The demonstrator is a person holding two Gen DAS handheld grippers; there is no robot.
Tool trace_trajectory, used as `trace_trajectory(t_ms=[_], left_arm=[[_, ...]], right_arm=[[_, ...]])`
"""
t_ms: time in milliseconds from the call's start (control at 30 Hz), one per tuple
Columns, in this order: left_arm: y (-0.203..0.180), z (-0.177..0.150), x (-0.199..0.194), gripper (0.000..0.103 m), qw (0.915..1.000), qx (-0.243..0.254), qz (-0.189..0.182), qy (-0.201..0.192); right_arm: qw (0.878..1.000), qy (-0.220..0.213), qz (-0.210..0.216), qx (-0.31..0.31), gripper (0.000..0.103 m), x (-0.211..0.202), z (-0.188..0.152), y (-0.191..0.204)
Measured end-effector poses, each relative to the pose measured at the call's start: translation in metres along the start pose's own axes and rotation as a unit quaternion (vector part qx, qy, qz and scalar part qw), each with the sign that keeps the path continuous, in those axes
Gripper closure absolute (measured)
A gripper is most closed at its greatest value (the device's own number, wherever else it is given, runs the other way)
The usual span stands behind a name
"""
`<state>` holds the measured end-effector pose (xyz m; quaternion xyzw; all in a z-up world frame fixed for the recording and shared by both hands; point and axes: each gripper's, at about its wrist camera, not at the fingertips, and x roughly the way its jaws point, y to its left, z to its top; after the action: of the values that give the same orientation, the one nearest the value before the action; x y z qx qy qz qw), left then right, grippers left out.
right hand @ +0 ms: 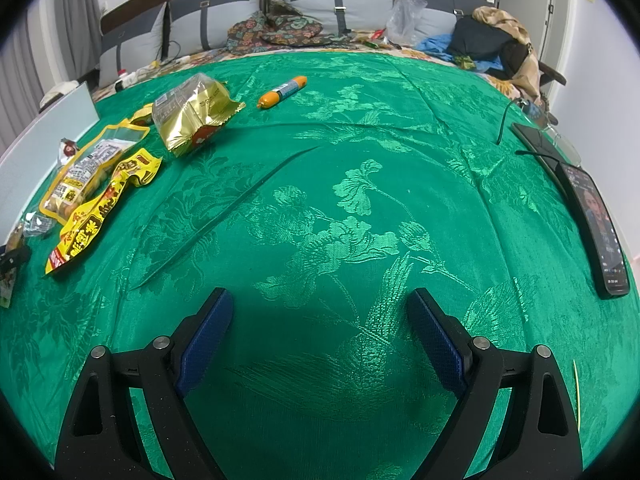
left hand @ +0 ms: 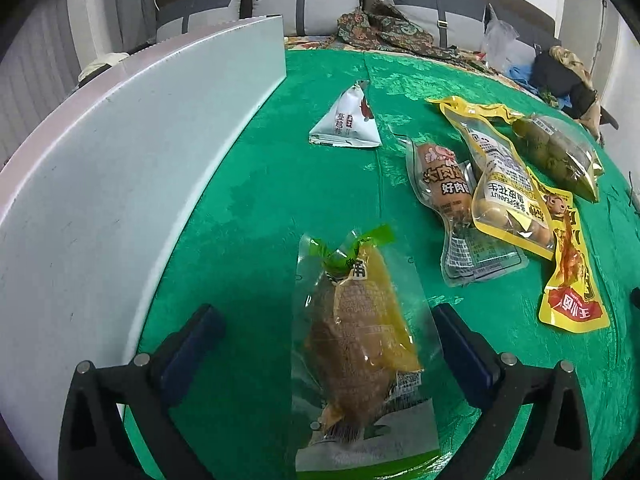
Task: Organize snacks
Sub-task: 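Move the left tool toward the clear pack with brown sausage, then grasp the clear brown sausage pack with the left tool while the right tool grasps the yellow spicy strip pack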
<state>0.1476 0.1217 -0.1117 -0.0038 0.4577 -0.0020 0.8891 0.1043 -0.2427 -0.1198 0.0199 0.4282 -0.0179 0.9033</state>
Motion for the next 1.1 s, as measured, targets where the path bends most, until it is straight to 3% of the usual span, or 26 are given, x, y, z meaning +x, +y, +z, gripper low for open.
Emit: trace_trajectory(t_ms=[1100], left_arm=[[-0.0001,-0.0019,0.0002,0.000,1.0000,-0.001,0.001,-0.002]], right_arm=[[1.000,0.000,-0.001,0.000,0.011,0.0010,0.0003,-0.0001]])
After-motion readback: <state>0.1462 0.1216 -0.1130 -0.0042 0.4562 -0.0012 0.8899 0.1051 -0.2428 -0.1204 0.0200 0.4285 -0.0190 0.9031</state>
